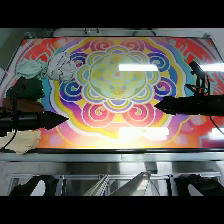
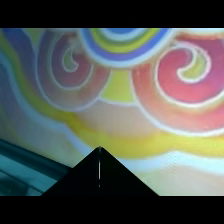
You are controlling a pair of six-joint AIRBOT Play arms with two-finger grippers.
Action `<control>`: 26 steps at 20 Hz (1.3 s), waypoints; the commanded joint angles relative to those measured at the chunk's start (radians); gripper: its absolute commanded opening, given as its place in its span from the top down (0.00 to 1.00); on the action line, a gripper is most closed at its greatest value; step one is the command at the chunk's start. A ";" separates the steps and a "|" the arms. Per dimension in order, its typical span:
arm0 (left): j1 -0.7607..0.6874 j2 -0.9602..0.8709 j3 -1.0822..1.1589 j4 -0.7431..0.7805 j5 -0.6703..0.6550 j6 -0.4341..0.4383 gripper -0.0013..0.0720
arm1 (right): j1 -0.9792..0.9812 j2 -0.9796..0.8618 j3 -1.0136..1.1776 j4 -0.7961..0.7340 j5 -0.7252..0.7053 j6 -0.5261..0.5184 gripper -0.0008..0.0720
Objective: Fold the shirts.
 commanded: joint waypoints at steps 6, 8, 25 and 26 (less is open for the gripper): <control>-0.001 0.001 0.000 0.000 0.000 0.000 0.95 | 0.001 -0.001 0.000 0.000 0.000 0.000 0.96; -0.001 0.001 0.000 0.000 0.000 0.000 0.95 | 0.001 -0.001 0.000 0.000 0.000 0.000 0.96; -0.048 0.000 0.034 -0.369 0.142 -0.015 0.97 | 0.000 -0.003 0.000 0.002 -0.064 -0.004 0.96; -0.054 0.000 0.074 -0.351 0.164 -0.030 0.97 | 0.000 -0.003 0.000 -0.003 -0.085 -0.004 0.96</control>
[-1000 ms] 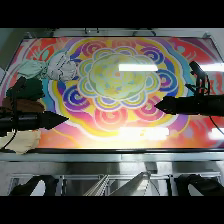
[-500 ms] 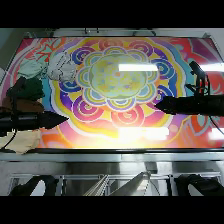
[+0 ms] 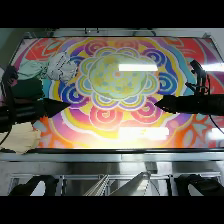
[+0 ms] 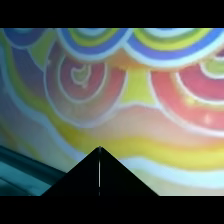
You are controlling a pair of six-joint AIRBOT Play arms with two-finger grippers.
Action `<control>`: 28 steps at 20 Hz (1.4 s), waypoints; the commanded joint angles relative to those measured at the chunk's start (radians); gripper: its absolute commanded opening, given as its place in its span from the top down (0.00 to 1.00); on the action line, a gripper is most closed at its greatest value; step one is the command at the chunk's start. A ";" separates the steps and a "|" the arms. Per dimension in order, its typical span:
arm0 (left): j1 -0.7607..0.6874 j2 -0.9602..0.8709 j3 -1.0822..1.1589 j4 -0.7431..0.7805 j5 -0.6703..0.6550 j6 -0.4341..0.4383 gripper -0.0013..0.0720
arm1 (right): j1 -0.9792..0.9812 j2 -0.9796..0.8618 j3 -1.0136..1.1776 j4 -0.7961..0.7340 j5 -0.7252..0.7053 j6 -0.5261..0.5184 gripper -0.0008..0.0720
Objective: Fold the shirts.
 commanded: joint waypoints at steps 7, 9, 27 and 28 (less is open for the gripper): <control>-0.024 -0.254 0.661 0.823 0.139 -0.288 0.97 | 0.000 -0.044 0.000 -0.005 -0.206 -0.052 0.96; -0.024 -0.394 0.777 0.853 0.142 -0.287 0.42 | -0.001 -0.075 0.000 -0.005 -0.230 -0.056 0.95; -0.078 -1.427 1.299 0.906 0.377 -0.279 0.01 | -0.002 -0.262 0.000 -0.004 -0.341 -0.055 0.32; -0.077 -1.437 1.304 0.907 0.383 -0.279 0.04 | -0.002 -0.262 0.000 -0.004 -0.333 -0.055 0.32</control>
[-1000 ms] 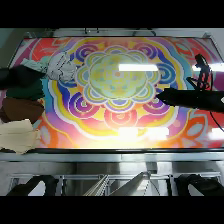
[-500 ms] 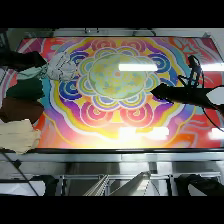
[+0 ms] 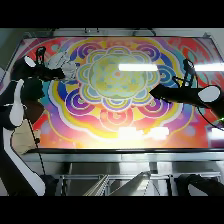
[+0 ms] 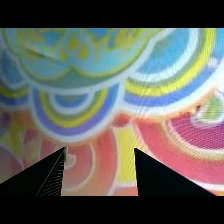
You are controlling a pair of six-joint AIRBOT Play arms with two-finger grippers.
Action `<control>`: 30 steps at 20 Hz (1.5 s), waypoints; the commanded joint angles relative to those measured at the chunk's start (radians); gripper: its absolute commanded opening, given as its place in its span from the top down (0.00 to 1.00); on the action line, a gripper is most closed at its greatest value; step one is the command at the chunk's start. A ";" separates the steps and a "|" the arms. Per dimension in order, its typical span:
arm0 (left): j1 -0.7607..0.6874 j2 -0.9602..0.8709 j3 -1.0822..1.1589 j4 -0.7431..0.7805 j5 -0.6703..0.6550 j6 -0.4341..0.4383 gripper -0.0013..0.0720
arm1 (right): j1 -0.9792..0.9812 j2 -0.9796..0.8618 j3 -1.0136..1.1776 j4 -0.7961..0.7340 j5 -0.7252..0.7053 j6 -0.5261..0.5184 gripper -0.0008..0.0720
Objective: Fold the shirts.
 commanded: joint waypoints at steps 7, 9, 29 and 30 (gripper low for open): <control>-0.005 -0.076 0.037 0.002 0.014 0.003 0.95 | 0.000 -0.004 0.000 0.000 0.022 0.000 0.32; -0.005 -0.076 0.037 0.009 0.017 0.003 0.95 | 0.000 -0.004 0.000 0.000 0.023 0.000 0.32; -0.392 0.265 -0.206 -0.496 -0.566 0.271 0.95 | -0.028 -0.004 0.000 -0.057 0.055 0.000 0.32; -0.452 0.304 -0.268 -0.562 -0.558 0.284 0.95 | -0.047 -0.004 0.000 -0.056 0.091 0.000 0.32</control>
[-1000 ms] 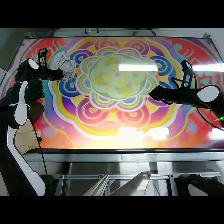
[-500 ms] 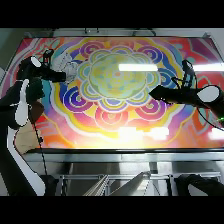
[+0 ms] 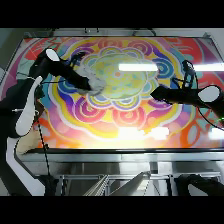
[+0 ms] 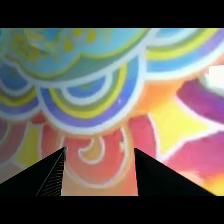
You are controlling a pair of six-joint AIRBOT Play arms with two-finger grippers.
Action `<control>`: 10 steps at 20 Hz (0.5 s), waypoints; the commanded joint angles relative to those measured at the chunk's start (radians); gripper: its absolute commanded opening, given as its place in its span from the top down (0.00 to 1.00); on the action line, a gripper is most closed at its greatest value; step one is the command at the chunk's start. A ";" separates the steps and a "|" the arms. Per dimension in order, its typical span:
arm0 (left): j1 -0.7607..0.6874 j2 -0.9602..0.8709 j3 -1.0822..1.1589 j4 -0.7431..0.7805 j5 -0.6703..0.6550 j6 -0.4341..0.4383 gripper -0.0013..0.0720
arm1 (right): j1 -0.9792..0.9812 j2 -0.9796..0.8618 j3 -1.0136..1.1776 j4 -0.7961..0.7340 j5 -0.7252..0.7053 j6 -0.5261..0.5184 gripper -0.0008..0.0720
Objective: Fold the shirts.
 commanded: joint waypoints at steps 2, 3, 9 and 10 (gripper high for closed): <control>-0.246 0.159 -0.231 -0.269 -0.016 0.061 0.95 | -0.076 0.000 0.000 -0.016 0.161 0.001 0.32; -0.289 0.170 -0.262 -0.253 0.004 0.049 0.94 | -0.101 0.000 0.000 -0.016 0.218 0.000 0.32; -0.303 0.174 -0.171 -0.181 -0.001 -0.094 0.02 | -0.192 0.000 0.000 -0.020 0.424 -0.026 0.32; -0.268 0.174 -0.132 -0.140 -0.032 -0.131 0.02 | -0.193 -0.001 0.000 -0.026 0.451 -0.027 0.32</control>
